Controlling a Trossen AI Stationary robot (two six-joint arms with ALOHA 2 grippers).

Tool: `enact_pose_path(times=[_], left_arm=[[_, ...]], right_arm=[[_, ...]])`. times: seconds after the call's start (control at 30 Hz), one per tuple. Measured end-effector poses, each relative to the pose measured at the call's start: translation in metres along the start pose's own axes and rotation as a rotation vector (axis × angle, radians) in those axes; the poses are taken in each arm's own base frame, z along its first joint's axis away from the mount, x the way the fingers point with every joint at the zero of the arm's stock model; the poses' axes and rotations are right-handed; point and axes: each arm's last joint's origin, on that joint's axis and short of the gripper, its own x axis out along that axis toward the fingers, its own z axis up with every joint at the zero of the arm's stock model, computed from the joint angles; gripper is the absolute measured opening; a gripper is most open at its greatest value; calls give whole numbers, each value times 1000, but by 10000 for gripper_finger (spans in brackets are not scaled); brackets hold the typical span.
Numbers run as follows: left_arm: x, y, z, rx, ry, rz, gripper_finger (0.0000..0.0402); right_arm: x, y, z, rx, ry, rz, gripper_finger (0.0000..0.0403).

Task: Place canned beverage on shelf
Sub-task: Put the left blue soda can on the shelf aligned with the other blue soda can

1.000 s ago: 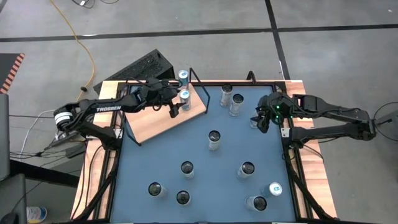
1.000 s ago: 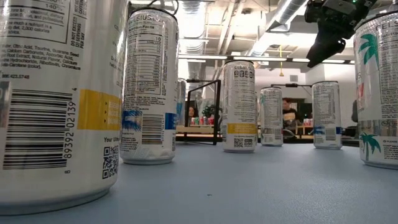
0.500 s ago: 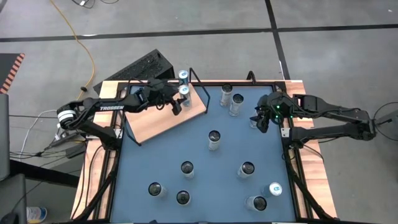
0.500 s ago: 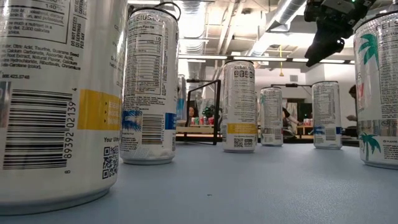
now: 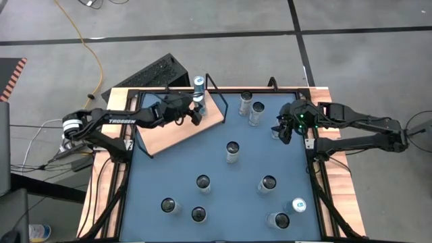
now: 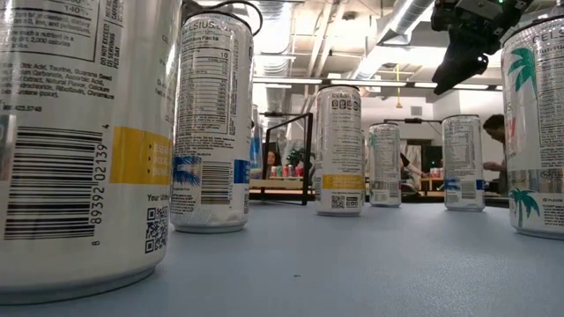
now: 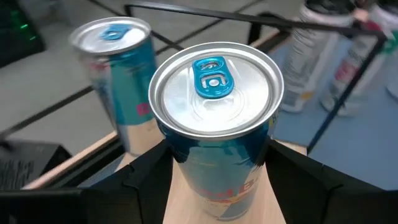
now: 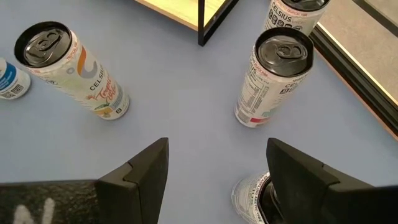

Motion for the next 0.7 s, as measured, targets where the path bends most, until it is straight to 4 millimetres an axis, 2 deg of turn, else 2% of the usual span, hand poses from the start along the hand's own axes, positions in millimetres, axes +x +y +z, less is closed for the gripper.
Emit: enact_pose_path(times=[0.17, 0.37, 0.7], left_arm=[[-6, -12, -2, -87, -18, 58, 221], [-13, -22, -3, -96, -50, 167, 221], [-17, -32, 17, -164, -41, 255, 221]], right_arm=[[0, 0, 0, 1, -5, 1, 255], [0, 0, 0, 0, -5, 1, 255], [0, 1, 3, 5, -30, 7, 255]])
